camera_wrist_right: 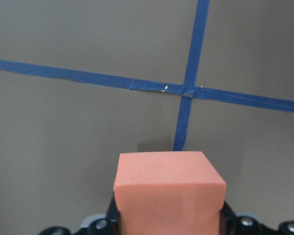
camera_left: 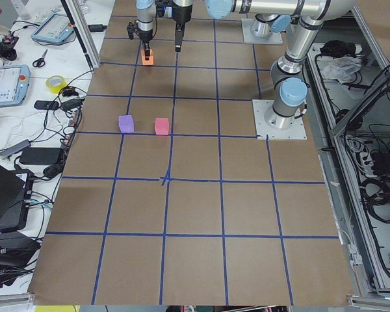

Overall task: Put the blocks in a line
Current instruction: 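Carry the orange cube with the right gripper toward the table center, then lower the orange cube onto the table and open the right gripper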

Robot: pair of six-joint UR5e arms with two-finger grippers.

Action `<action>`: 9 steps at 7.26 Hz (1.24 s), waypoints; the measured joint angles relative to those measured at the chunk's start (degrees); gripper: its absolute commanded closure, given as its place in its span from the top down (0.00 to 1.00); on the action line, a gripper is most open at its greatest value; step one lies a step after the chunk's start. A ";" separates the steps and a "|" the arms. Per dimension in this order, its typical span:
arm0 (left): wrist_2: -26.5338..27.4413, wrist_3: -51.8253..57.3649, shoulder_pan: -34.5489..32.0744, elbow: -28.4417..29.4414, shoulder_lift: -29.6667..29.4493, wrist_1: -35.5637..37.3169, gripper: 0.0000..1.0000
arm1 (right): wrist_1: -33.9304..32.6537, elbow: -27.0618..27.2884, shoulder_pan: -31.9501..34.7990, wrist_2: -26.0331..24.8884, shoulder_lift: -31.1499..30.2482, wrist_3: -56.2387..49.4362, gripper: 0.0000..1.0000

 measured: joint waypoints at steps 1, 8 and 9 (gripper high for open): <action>0.01 0.00 0.00 0.00 0.00 0.00 1.00 | 0.01 0.01 0.50 -0.02 0.24 2.47 0.35; 0.16 0.00 0.06 -0.01 -0.01 -0.09 1.00 | 0.00 -0.09 1.55 0.10 1.53 8.81 0.53; 0.13 0.00 0.08 -0.02 -0.03 -0.09 1.00 | 0.01 -0.10 1.55 0.17 1.62 9.08 0.54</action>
